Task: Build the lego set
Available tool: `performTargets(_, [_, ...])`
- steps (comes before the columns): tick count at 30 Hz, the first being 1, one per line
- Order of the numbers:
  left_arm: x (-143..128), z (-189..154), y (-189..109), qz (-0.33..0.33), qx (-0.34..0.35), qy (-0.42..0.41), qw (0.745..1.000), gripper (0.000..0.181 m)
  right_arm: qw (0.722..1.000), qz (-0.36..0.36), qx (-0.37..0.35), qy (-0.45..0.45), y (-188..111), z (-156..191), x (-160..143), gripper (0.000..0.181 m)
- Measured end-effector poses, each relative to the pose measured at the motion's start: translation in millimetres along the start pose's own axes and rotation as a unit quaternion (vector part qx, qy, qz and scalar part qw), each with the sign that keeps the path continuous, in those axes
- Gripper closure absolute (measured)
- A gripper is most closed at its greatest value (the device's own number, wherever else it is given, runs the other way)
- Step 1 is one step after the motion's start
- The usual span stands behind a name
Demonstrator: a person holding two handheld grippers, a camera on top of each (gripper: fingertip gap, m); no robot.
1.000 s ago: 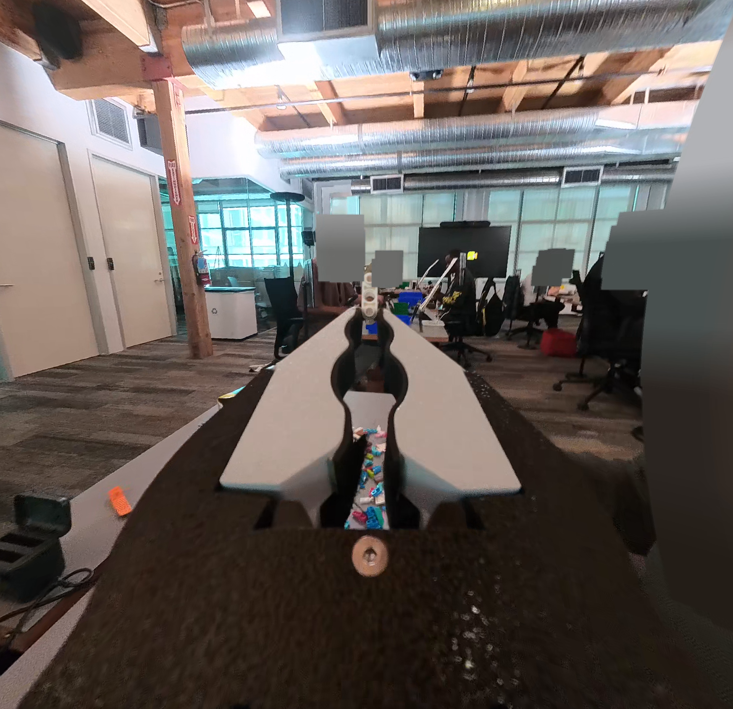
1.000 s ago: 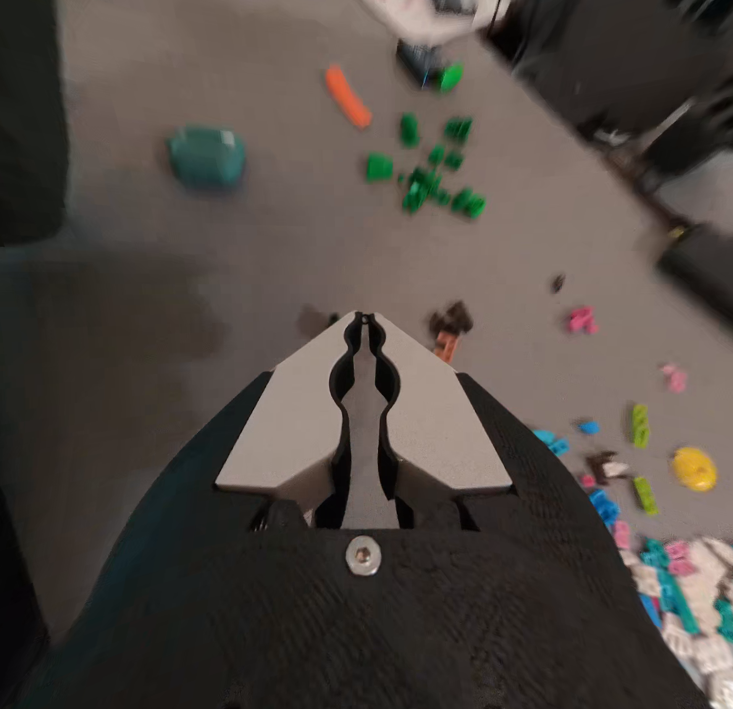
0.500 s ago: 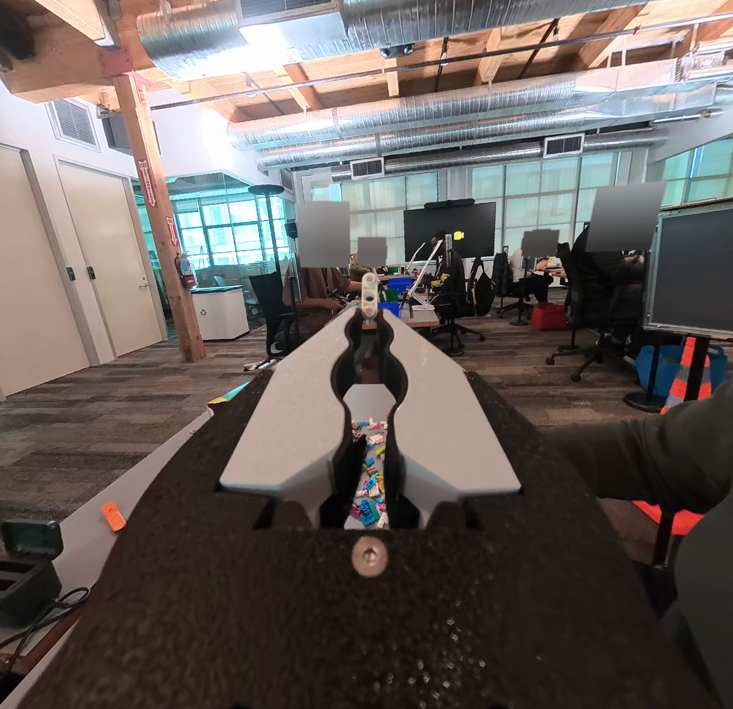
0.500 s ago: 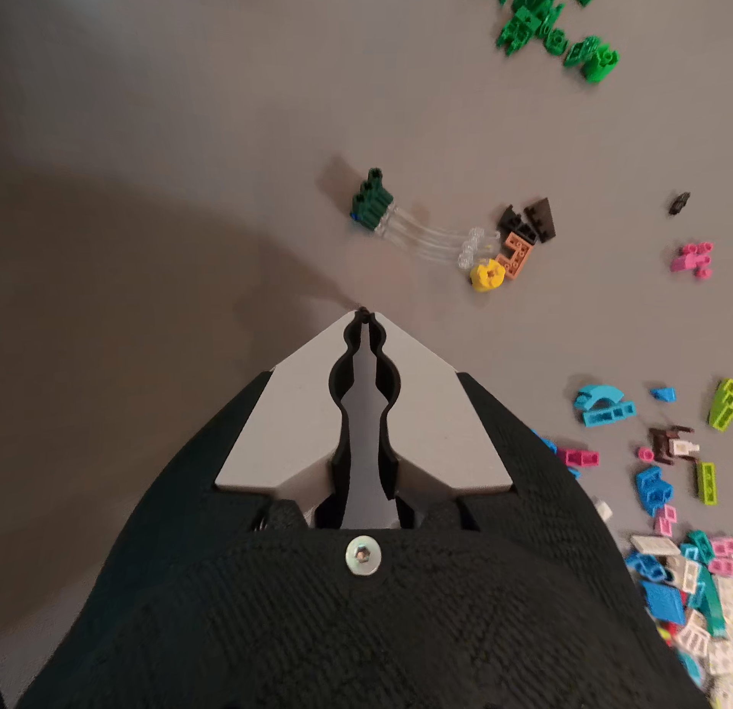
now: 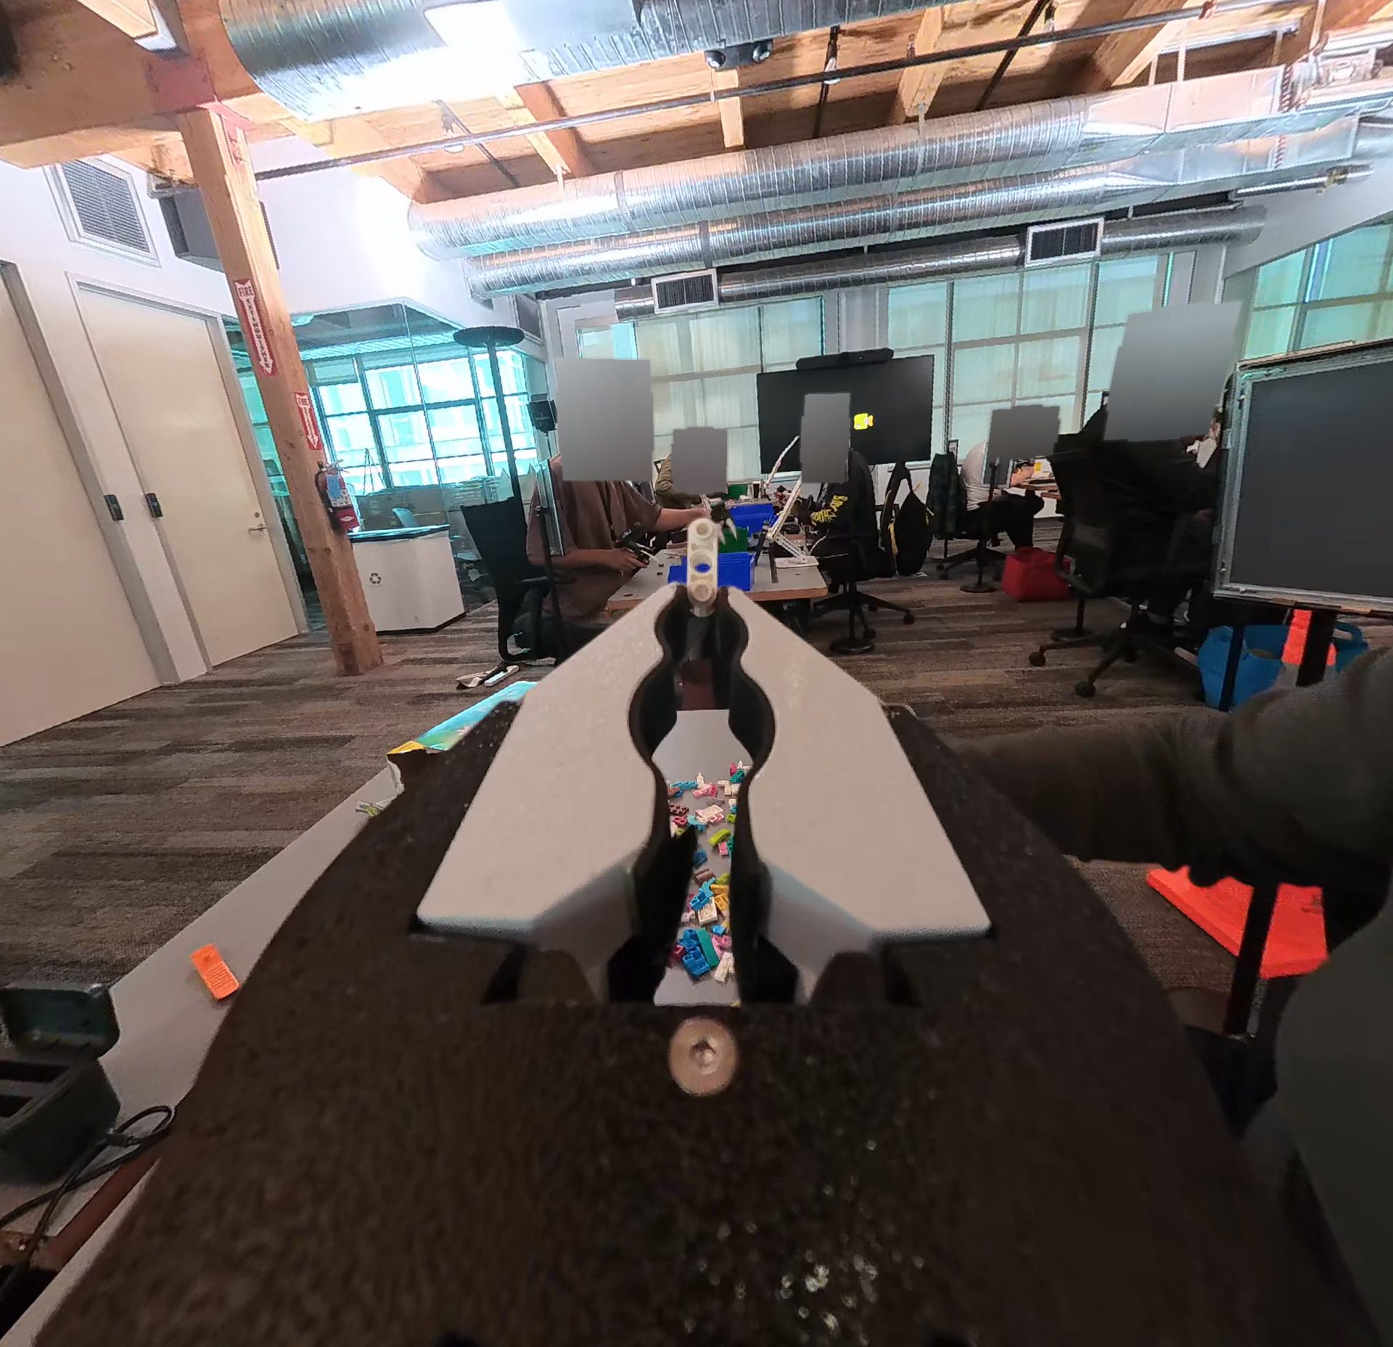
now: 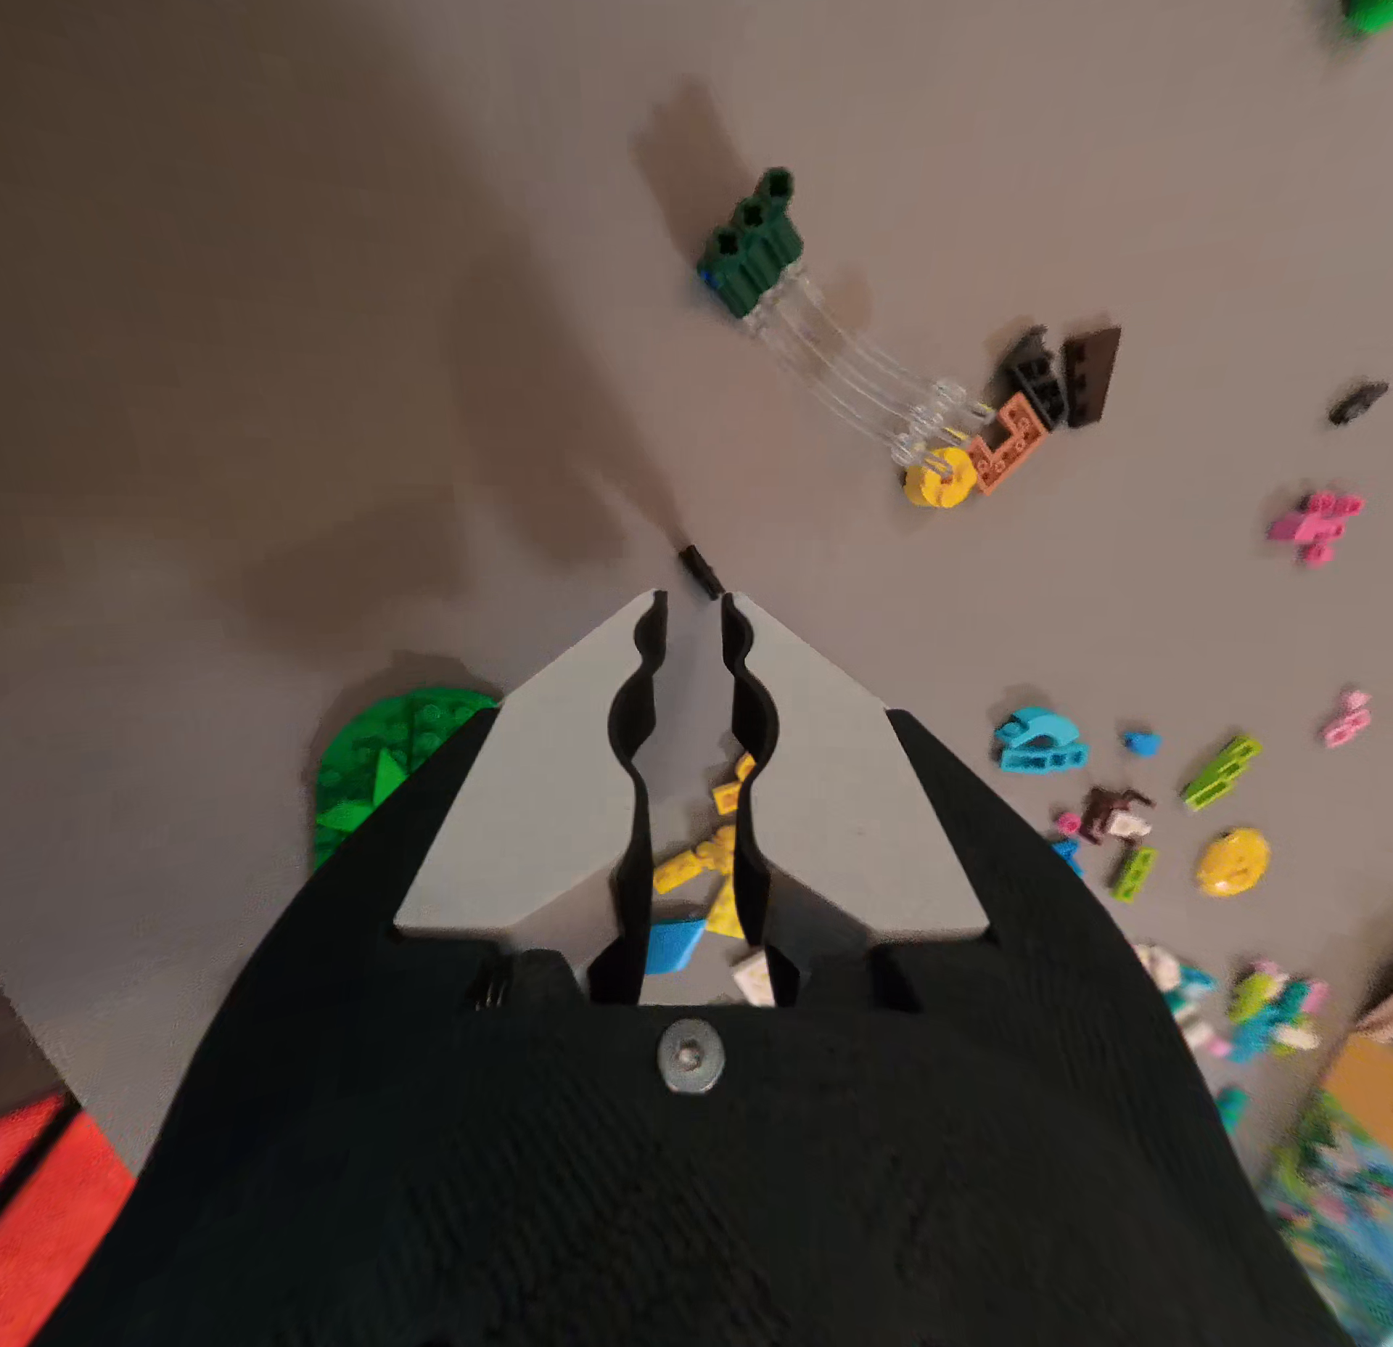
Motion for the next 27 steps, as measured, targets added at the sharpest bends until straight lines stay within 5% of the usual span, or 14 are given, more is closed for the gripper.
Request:
performTargets(14, [-2,3,-4,0.012,-0.002,-0.005,1.0,0.177,0.953,0.081,0.008,-0.293,14,2,25,0.173])
performTargets(21, [-3,3,-5,0.012,-0.02,-0.009,1.0,0.177,0.955,0.112,0.045,-0.27,15,-1,22,0.178])
performTargets(25, [-8,-2,-1,0.05,-0.046,0.015,0.998,0.177,0.99,-0.069,-0.053,-0.113,-42,-24,30,0.179])
performTargets(27, [-14,-6,4,0.092,-0.043,0.047,0.994,0.177,0.966,-0.22,-0.133,-0.022,-99,-36,38,0.179])
Point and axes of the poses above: each gripper's, where its closed fingertips meet, y out along the fingers, x out of its top, z = x × y across the jaws, the point moved 9 cm from there along -y, back along the fingers, and after that the axes turned 2 degrees about -z, right-handed, at the moved point
